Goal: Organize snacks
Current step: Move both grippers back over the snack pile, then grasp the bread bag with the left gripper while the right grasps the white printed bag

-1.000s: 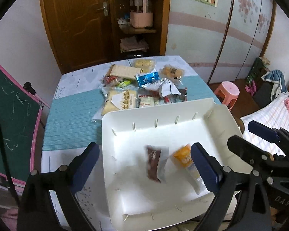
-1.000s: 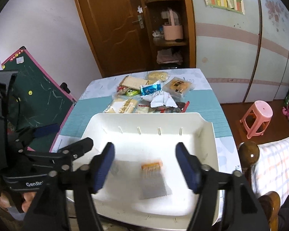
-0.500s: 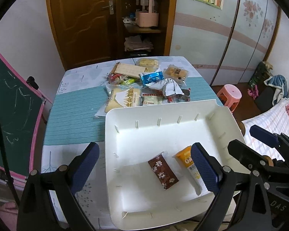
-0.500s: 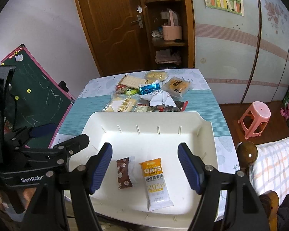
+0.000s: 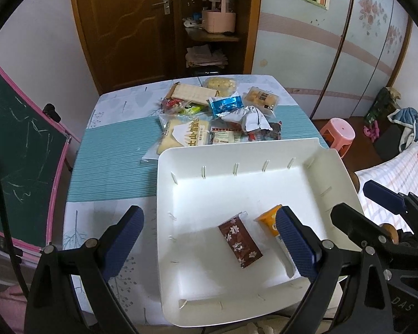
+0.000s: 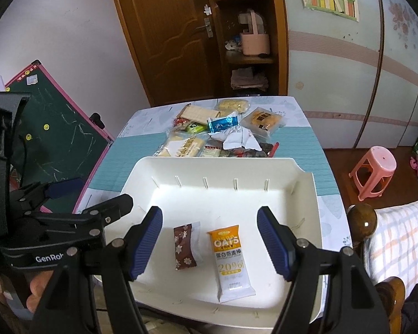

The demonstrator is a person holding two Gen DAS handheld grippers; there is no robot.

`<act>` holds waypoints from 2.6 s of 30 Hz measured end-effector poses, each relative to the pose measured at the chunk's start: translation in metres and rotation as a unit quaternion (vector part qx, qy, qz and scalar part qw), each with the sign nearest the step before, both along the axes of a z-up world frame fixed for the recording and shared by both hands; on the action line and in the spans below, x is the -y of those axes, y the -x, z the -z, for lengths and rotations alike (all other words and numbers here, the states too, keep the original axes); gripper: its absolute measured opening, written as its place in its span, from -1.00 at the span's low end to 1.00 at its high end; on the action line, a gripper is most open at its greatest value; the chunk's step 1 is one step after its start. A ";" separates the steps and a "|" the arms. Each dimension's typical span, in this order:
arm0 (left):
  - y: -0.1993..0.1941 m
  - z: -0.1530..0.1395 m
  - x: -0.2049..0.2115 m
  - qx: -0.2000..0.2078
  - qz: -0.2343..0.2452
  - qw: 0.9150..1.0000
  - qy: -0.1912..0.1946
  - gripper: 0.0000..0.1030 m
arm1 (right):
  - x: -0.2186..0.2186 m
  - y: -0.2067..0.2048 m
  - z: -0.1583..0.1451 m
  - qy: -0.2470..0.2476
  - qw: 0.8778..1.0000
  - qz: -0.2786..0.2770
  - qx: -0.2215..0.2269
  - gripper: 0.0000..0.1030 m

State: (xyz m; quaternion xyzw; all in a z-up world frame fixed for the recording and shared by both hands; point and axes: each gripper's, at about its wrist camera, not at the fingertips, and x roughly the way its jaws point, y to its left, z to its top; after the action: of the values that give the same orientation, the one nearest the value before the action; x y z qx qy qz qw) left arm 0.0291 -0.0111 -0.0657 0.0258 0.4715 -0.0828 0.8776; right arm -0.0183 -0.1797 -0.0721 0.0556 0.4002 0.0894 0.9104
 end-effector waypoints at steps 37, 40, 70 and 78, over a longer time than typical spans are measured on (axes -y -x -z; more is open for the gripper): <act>-0.096 -0.091 -0.044 0.140 -0.040 0.988 -0.051 0.84 | 0.047 -0.101 -0.068 0.022 0.999 0.030 0.021 0.37; -0.111 -0.106 -0.048 0.152 -0.043 0.986 -0.057 0.86 | 0.052 -0.119 -0.081 0.025 0.999 0.035 0.023 0.38; -0.277 0.127 -0.058 -0.188 -0.018 0.982 0.026 0.92 | 0.012 -0.298 0.088 0.017 0.980 0.012 -0.196 0.37; -0.285 0.174 -0.069 -0.249 -0.033 0.965 0.080 0.92 | -0.011 -0.310 0.119 0.054 0.974 -0.010 -0.221 0.38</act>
State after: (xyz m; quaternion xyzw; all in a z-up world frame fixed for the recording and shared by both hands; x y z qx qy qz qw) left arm 0.3143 0.0578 -0.2397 -0.0814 0.6675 -0.0955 0.7340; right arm 0.2920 -0.1692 -0.1910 0.0210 0.5965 0.0619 0.8000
